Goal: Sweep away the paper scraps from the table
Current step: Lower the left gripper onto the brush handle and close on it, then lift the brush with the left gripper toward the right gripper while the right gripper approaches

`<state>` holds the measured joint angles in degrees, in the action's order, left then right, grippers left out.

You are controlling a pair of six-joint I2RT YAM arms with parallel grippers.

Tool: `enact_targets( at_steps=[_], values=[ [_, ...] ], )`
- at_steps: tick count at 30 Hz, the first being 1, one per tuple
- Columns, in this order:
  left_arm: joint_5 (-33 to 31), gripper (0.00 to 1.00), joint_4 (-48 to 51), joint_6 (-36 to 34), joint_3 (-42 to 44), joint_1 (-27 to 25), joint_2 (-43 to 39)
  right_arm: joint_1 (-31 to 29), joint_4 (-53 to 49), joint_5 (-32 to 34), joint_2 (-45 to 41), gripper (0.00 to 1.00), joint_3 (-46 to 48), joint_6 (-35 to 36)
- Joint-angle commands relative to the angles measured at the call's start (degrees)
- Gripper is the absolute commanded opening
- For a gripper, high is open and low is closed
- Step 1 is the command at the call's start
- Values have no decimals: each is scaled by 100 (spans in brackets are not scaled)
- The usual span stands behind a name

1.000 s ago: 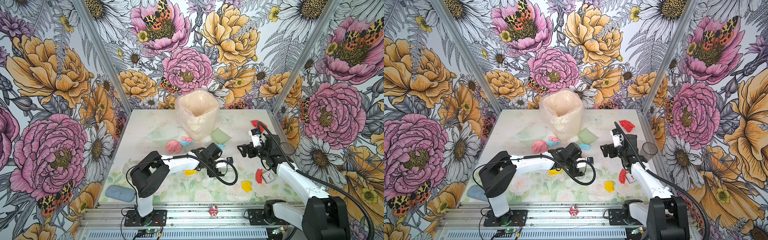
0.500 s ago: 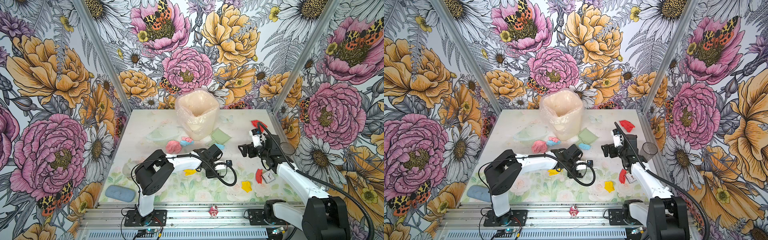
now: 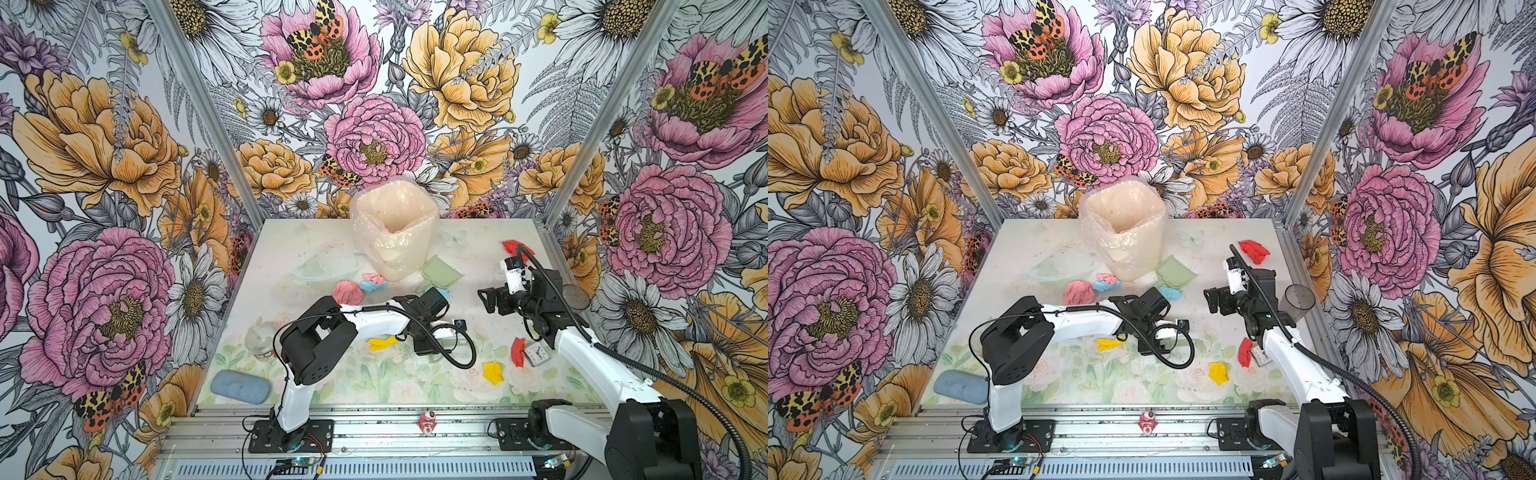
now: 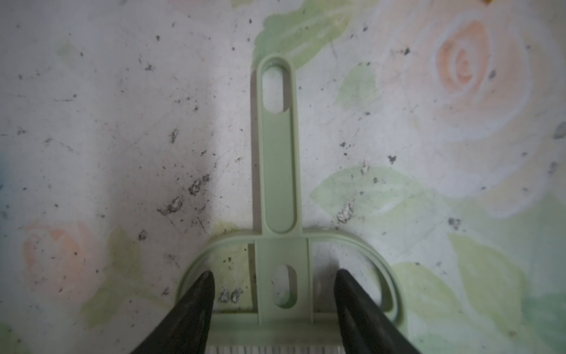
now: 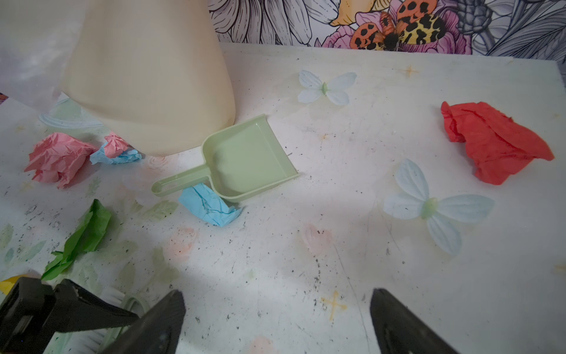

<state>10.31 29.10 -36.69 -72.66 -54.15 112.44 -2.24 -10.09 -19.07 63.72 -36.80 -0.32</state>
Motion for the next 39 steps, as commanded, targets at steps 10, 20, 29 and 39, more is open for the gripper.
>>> enact_targets(
  at_steps=[10,20,29,39],
  values=[
    [-229,47,578,-238,-415,-22,348,-40,106,165,-157,97,87,66],
    [-802,23,783,-225,-521,-13,560,-38,123,167,-80,97,77,43],
    [-962,7,764,-138,-600,78,597,-33,132,-53,-1,97,49,21],
    [-665,0,468,-157,-488,215,305,-39,121,-202,131,97,-27,19]
  ],
)
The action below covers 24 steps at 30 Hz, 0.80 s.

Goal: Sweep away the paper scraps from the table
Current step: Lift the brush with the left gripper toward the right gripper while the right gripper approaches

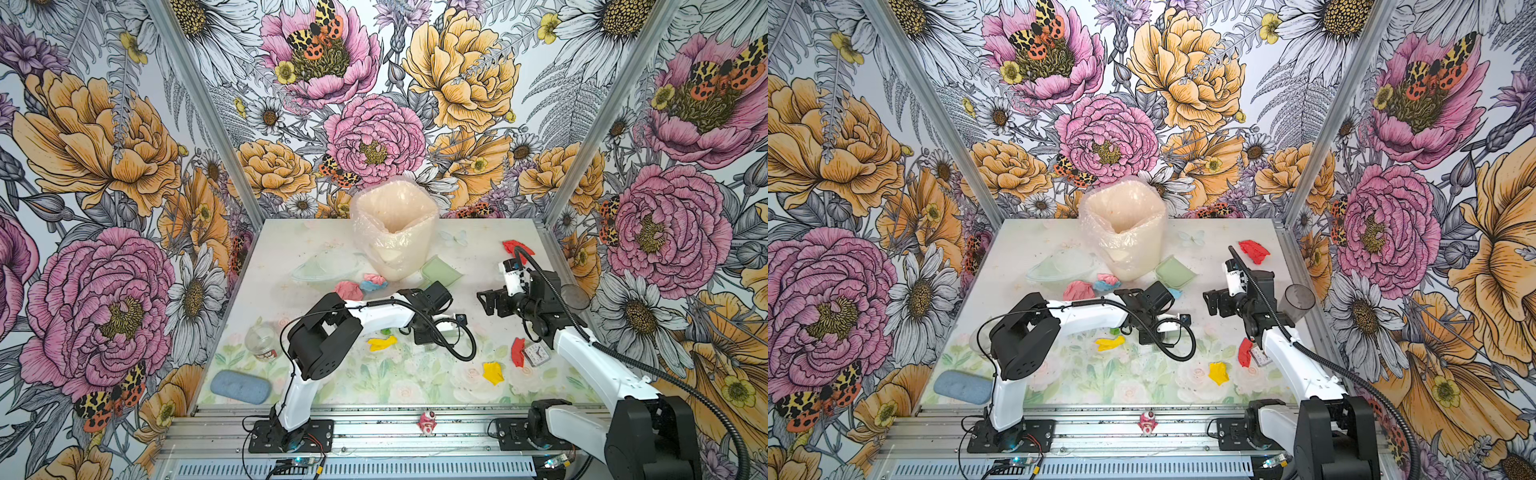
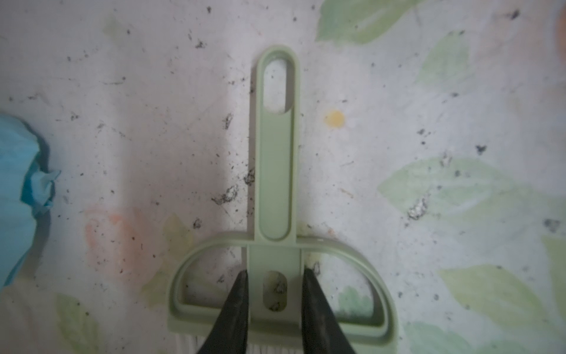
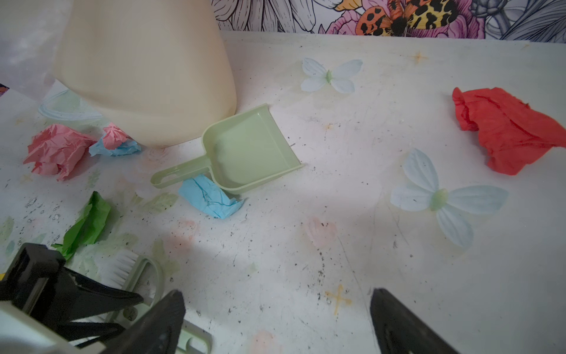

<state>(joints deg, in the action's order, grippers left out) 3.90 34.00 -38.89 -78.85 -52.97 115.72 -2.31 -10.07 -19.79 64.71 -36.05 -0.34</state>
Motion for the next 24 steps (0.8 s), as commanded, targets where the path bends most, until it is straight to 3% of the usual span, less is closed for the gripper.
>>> enact_targets(
  at_steps=[1,11,18,24],
  values=[
    [13,0,-29,58,133,109,-62,-33,120,-143,46,97,-108,31],
    [851,0,-55,-9,327,481,-694,-33,42,-674,259,97,-247,38],
    [2434,0,147,108,309,1025,-1539,-32,-222,-1647,666,96,-657,60],
    [3340,0,271,90,269,1324,-1750,-52,-411,-2425,943,95,-1116,213]
  ],
)
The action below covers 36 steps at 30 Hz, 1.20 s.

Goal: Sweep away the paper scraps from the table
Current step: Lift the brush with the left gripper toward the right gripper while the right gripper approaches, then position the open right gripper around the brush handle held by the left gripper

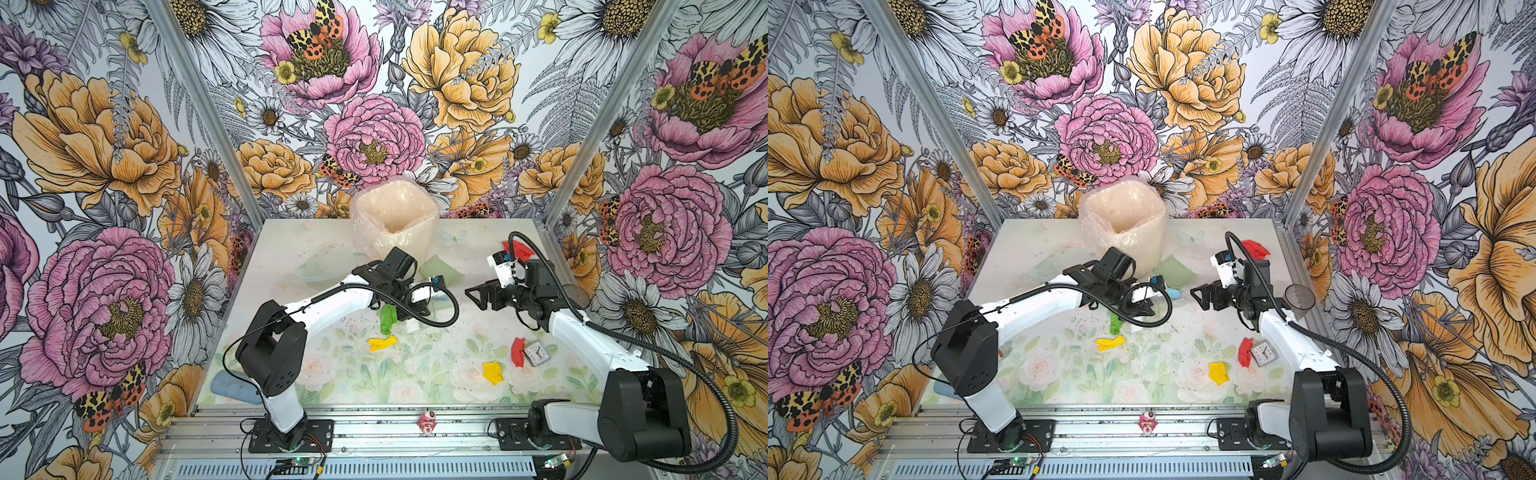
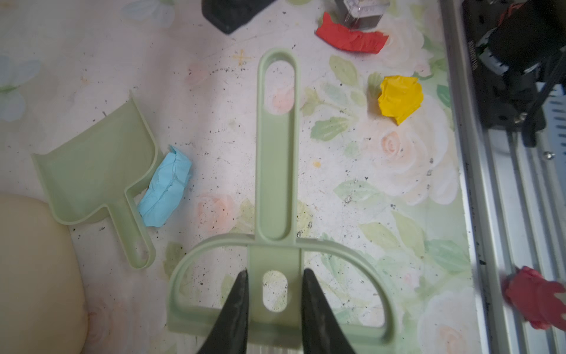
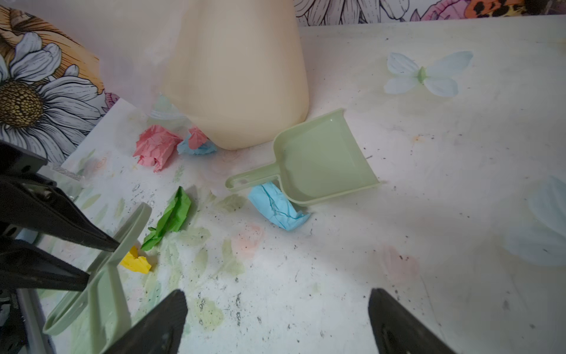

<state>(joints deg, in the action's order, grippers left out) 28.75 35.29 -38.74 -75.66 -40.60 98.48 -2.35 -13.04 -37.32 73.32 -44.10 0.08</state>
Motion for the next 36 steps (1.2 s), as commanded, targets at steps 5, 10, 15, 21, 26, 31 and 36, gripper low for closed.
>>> enact_targets(
  at_steps=[5,10,15,21,26,31,36],
  values=[
    [1381,0,386,43,-201,231,40,-75,-217,-1765,299,95,-672,218],
    [1950,0,444,49,-288,350,83,-142,-226,-2567,537,94,-986,190],
    [2398,0,553,78,-382,504,123,-283,-235,-2820,549,93,-1182,305],
    [2503,0,679,95,-440,579,153,-330,-262,-3081,447,93,-1293,312],
    [2568,0,690,116,-493,656,270,-574,-266,-3085,494,92,-1243,364],
    [2590,0,699,97,-574,685,355,-880,-267,-2922,504,91,-1190,590],
    [2602,0,705,78,-573,692,343,-1115,-261,-2678,564,91,-1144,771]
  ],
)
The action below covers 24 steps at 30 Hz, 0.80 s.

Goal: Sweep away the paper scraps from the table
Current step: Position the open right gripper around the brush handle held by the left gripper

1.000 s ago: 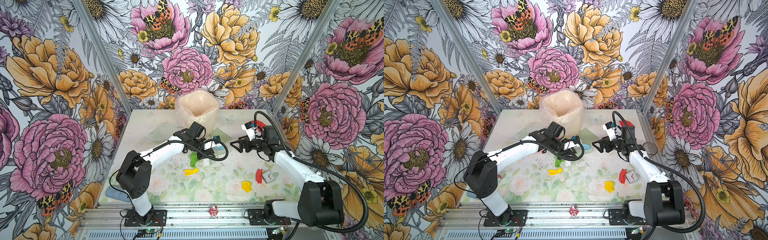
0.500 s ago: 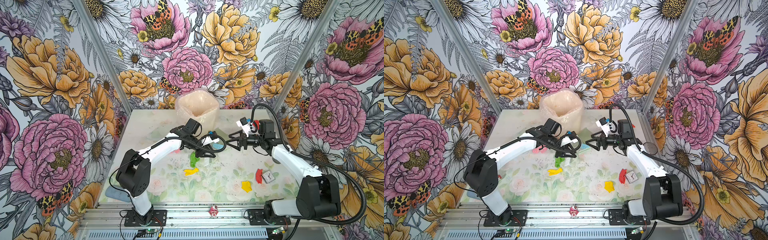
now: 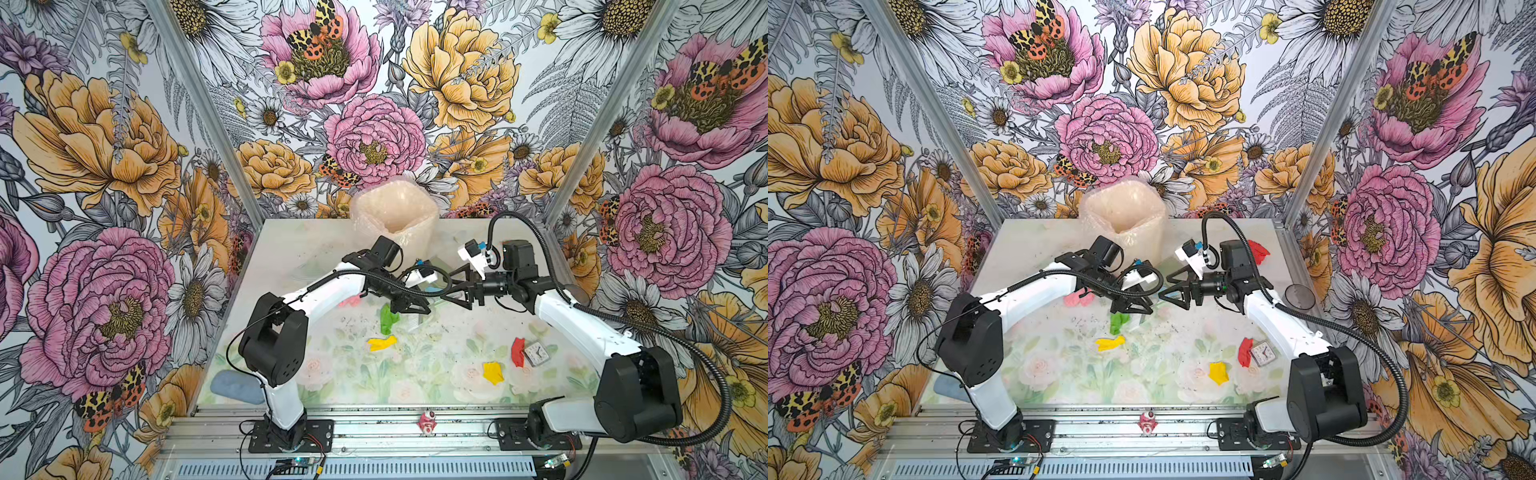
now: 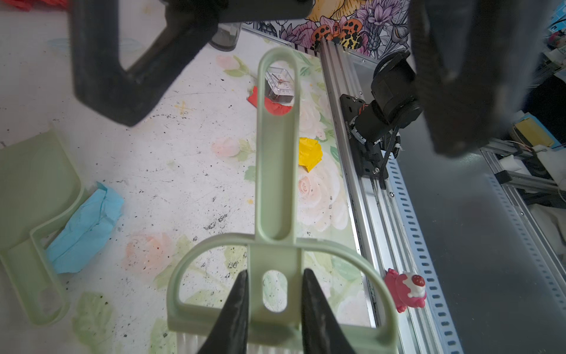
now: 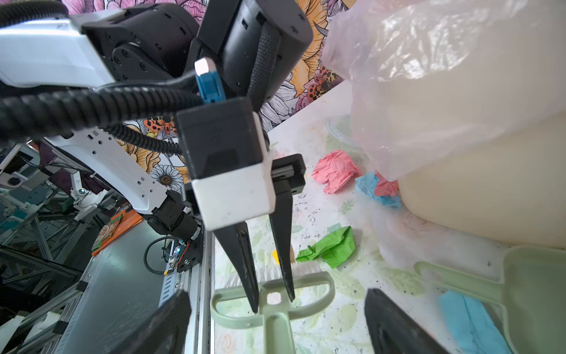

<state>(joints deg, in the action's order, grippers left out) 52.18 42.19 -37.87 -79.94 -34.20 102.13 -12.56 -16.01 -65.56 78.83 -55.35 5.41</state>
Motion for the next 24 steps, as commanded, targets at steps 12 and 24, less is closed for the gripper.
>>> enact_targets(
  at_steps=[12,24],
  values=[
    [256,0,73,-63,-53,57,-164,-288,-42,494,274,89,5,569],
    [369,0,164,-144,-74,151,-166,-335,-62,544,337,86,103,645]
  ],
)
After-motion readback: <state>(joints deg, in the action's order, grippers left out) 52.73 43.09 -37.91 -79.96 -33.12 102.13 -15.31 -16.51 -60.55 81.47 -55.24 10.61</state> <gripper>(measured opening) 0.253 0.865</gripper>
